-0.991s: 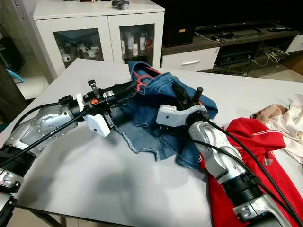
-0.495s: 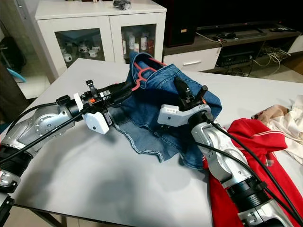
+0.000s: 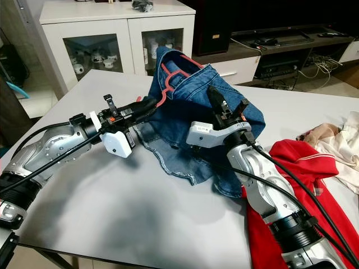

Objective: Hang hanger

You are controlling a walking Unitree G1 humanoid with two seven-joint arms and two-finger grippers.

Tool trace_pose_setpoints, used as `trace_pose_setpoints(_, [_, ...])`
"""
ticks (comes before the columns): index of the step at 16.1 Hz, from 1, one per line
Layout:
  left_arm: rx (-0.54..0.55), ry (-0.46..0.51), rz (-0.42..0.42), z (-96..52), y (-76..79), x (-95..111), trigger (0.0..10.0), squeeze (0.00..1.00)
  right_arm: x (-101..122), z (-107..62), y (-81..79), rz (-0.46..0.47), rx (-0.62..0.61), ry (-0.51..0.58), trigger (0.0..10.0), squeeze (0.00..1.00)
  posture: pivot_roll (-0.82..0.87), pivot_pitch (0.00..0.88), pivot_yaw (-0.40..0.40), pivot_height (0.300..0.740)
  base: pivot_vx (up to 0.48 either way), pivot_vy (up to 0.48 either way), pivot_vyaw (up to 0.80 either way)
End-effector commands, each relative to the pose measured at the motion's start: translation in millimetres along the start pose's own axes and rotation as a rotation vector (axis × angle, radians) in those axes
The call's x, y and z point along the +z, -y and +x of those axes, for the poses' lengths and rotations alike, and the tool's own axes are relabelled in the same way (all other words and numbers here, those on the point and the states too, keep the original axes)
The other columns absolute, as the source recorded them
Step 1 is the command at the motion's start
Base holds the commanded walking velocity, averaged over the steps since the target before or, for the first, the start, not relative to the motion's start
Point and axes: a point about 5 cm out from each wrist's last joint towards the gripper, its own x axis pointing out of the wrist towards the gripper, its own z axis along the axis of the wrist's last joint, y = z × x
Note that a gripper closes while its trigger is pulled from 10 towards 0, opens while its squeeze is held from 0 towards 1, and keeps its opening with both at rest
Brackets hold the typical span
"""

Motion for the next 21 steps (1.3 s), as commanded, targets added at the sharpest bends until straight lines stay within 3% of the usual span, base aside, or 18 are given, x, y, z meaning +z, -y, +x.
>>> trace_pose_setpoints(1, [-0.002, -0.024, 0.000, 1.9, -5.1, -3.2, 0.0, 0.00, 9.8, 2.1, 10.5, 0.015, -0.063, 0.058, 10.0, 0.00, 0.06, 0.012, 0.025, 0.740, 0.000, 0.000, 0.00])
trace_pose_setpoints(10, [0.051, -0.072, -0.017, 2.3, -13.1, -8.7, 0.0, 0.00, 6.5, 0.1, 11.9, 0.106, -0.097, 0.025, 10.0, 0.00, 0.06, 0.010, 0.026, 0.740, 0.000, 0.000, 0.00])
trace_pose_setpoints(14, [0.051, -0.072, -0.017, 2.3, -13.1, -8.7, 0.0, 0.00, 6.5, 0.1, 11.9, 0.106, -0.097, 0.025, 10.0, 0.00, 0.06, 0.010, 0.026, 0.740, 0.000, 0.000, 0.00])
trace_pose_setpoints(17, [0.063, -0.139, -0.063, 2.6, -11.5, -15.8, 0.0, 0.00, 17.0, -12.8, 4.9, 0.167, -0.032, 0.143, 10.0, 0.00, 0.07, 0.011, 0.025, 0.740, 0.000, 0.000, 0.00])
trace_pose_setpoints(21, [0.042, -0.143, -0.080, 3.1, -3.9, -14.3, 0.0, 0.00, 16.7, -16.4, 6.0, 0.202, -0.033, 0.144, 10.0, 0.00, 0.06, 0.017, 0.025, 0.740, 0.000, 0.000, 0.00])
